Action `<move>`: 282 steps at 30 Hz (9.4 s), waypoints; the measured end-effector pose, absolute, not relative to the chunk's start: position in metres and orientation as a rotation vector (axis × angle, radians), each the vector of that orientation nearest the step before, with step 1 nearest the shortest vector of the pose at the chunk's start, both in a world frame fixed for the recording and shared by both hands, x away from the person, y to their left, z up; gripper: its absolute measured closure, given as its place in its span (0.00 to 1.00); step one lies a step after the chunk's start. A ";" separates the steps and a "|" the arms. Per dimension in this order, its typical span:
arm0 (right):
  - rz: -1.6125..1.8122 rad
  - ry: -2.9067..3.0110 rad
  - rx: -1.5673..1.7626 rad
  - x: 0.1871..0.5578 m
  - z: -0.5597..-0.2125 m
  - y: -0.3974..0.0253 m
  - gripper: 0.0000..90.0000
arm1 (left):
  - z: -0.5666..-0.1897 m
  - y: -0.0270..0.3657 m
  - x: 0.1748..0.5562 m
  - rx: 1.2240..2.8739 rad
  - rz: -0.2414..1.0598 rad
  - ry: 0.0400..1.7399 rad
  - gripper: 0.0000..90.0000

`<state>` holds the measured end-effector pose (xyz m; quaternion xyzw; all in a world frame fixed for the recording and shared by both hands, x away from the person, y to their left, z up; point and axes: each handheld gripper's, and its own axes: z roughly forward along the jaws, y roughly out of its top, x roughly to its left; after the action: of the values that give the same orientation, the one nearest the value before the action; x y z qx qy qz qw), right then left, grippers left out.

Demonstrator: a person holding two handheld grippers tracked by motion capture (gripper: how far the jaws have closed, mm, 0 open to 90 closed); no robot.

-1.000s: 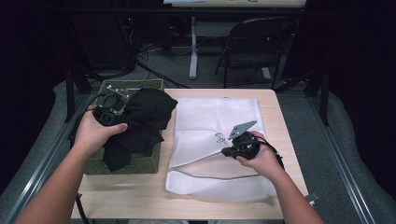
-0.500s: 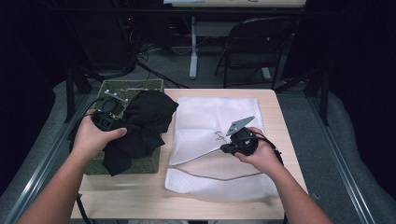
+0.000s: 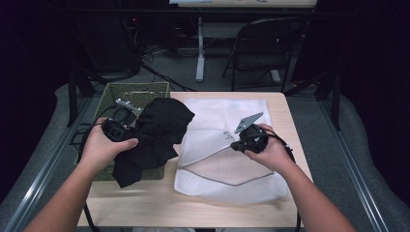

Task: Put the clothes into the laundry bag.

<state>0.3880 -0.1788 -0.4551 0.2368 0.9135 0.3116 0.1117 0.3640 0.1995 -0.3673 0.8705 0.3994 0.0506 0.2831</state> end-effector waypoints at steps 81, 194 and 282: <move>0.986 2.620 0.757 0.425 -0.431 -0.181 1.00 | -0.416 0.097 0.314 2.476 0.000 0.710 0.68; 1.124 2.602 0.673 0.389 -0.435 -0.172 1.00 | -0.505 0.008 0.396 2.387 0.003 0.955 0.68; 1.194 2.540 0.822 0.384 -0.477 -0.187 1.00 | -0.485 0.054 0.342 2.310 0.133 0.944 0.30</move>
<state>0.3840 -0.1875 -0.4771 0.2795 0.8634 0.4059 0.1080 0.3419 0.0536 -0.4847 0.8771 0.3583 0.0506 0.3158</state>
